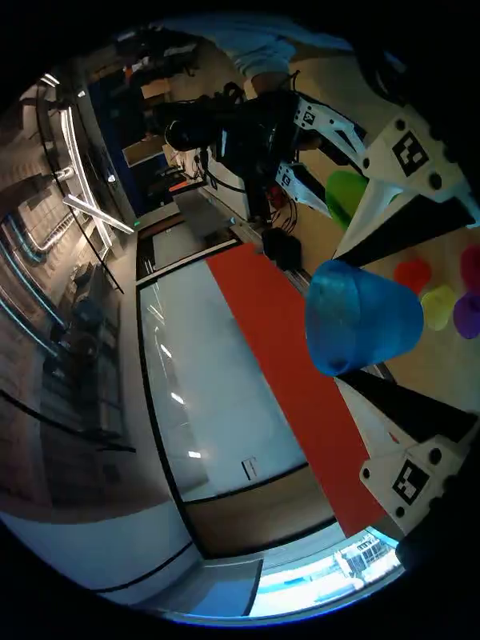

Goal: Pour water

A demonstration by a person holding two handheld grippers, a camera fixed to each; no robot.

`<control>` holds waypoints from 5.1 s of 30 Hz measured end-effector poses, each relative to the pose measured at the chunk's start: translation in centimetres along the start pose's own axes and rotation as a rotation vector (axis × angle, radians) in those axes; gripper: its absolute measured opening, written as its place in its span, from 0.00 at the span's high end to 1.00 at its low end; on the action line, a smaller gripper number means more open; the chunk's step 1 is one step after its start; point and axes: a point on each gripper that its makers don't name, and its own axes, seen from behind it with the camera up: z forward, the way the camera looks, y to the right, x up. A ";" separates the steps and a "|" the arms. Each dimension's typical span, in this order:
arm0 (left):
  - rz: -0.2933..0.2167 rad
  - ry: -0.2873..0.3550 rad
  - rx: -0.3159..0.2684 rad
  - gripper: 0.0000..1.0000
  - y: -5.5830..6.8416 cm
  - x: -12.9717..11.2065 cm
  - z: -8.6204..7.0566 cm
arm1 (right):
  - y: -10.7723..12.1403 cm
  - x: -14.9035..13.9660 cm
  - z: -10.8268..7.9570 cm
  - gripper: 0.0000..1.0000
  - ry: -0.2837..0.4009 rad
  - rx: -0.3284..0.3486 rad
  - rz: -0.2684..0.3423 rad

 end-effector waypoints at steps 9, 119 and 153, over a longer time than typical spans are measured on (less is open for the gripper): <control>0.101 0.008 0.017 0.13 0.1 0.8 0.2 | -1.0 0.1 0.6 0.10 -0.002 0.031 -0.003; 0.910 0.088 0.155 0.13 0.2 8.9 0.7 | -2.2 0.8 1.4 0.11 0.016 0.059 -0.009; 1.120 0.097 0.189 0.13 0.3 10.3 1.0 | -1.7 1.0 1.3 0.11 0.023 0.046 -0.007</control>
